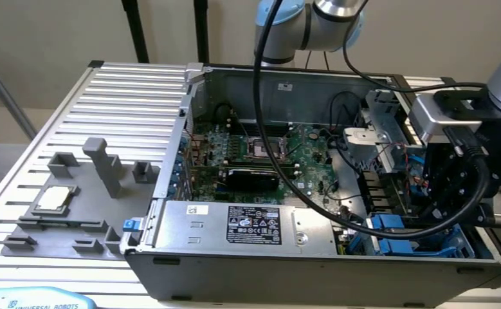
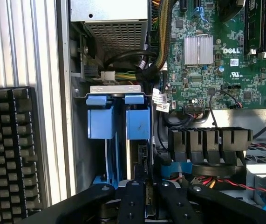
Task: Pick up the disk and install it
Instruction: 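Insert the first disk wire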
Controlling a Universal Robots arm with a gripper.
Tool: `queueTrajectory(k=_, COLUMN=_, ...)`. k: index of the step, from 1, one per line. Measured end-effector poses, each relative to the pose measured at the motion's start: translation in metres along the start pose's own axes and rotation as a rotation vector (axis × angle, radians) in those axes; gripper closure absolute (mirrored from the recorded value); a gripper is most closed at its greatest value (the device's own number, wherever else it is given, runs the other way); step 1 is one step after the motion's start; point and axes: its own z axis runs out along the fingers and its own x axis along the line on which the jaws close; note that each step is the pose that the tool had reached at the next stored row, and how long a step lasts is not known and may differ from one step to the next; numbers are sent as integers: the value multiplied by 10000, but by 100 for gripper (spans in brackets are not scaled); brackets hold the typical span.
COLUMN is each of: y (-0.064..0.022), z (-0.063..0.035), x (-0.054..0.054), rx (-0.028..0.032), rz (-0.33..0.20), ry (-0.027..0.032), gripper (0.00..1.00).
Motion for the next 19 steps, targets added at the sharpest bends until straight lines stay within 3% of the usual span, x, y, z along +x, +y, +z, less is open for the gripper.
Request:
queueTrajectory(k=4, y=-1, z=-15, x=-1, rx=0, rz=-1, ry=-9, gripper=82)
queueTrajectory(k=5, y=-1, z=-35, x=0, rx=0, rz=0, ry=-4, gripper=76)
queueTrajectory(k=6, y=-1, z=-55, x=0, rx=-1, rz=0, ry=-7, gripper=76)
queueTrajectory(k=16, y=-7, z=-436, x=2, rx=0, rz=0, ry=-4, gripper=76)
queueTrajectory(k=19, y=-3, z=-475, x=3, rx=1, rz=-1, ry=-5, gripper=76)
